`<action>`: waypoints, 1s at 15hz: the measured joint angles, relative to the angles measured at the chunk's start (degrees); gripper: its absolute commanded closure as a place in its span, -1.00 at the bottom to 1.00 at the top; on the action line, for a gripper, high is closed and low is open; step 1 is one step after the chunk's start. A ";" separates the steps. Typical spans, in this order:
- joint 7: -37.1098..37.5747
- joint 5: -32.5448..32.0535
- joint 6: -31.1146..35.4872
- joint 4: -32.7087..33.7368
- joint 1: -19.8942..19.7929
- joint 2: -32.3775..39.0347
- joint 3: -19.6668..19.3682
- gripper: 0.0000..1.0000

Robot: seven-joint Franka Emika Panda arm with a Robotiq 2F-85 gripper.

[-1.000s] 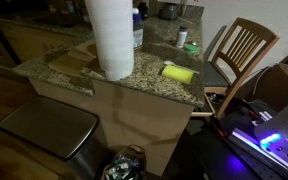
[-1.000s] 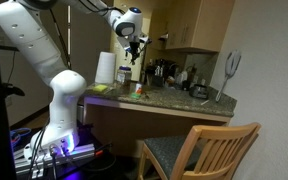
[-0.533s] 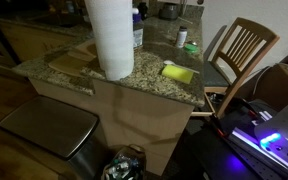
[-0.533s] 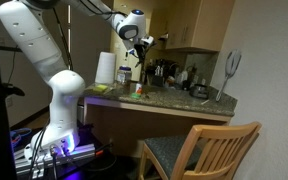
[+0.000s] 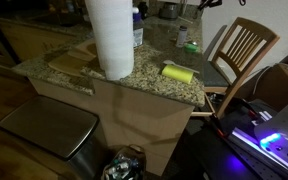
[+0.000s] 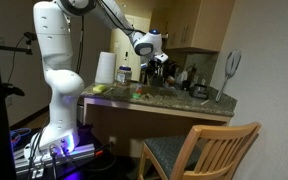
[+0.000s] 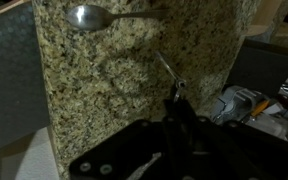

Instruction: Remove the object from the yellow sponge and put it on the right side of the countertop

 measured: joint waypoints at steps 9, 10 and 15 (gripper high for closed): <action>6.46 -0.13 7.74 -1.13 -1.25 9.63 1.02 0.95; 7.24 0.73 9.98 -0.81 -1.25 11.43 1.49 0.95; 12.45 2.33 15.44 1.89 -1.19 17.79 2.83 0.95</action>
